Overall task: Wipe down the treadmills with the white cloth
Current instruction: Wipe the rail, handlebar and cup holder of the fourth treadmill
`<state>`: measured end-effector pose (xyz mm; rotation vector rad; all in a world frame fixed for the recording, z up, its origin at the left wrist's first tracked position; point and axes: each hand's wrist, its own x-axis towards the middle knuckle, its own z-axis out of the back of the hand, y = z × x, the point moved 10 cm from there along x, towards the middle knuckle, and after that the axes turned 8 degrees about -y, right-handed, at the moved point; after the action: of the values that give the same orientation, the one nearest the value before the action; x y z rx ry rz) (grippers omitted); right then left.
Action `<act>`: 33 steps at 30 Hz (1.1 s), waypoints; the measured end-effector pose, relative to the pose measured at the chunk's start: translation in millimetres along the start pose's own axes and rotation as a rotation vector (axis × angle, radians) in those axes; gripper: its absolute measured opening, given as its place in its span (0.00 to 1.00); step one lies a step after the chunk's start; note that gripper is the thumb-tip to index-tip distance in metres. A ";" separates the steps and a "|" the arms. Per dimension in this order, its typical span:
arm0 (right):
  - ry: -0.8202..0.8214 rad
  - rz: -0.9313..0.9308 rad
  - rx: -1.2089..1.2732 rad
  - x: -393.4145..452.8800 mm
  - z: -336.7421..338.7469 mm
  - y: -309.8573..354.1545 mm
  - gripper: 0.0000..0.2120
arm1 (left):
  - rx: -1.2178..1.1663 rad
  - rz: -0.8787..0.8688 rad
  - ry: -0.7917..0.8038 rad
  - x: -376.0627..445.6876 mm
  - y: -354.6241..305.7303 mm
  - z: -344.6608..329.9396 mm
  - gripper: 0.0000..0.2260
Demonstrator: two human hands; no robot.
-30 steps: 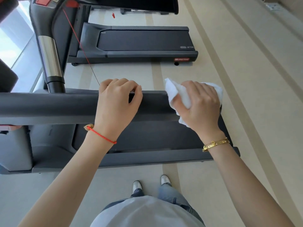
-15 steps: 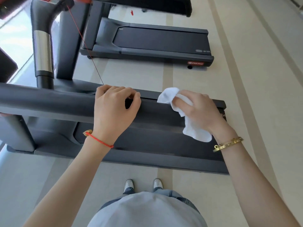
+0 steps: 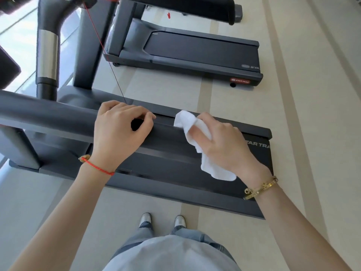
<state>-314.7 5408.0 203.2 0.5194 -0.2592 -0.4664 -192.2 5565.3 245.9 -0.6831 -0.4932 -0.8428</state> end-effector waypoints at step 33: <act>-0.314 0.166 -0.372 69.5 -93.5 206.9 0.20 | -0.135 -0.169 0.068 25.4 143.8 57.5 0.11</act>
<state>-147.3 5571.6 242.8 0.0576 -0.5009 -0.4202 -69.1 5662.3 251.4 -0.7411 -0.4400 -1.0617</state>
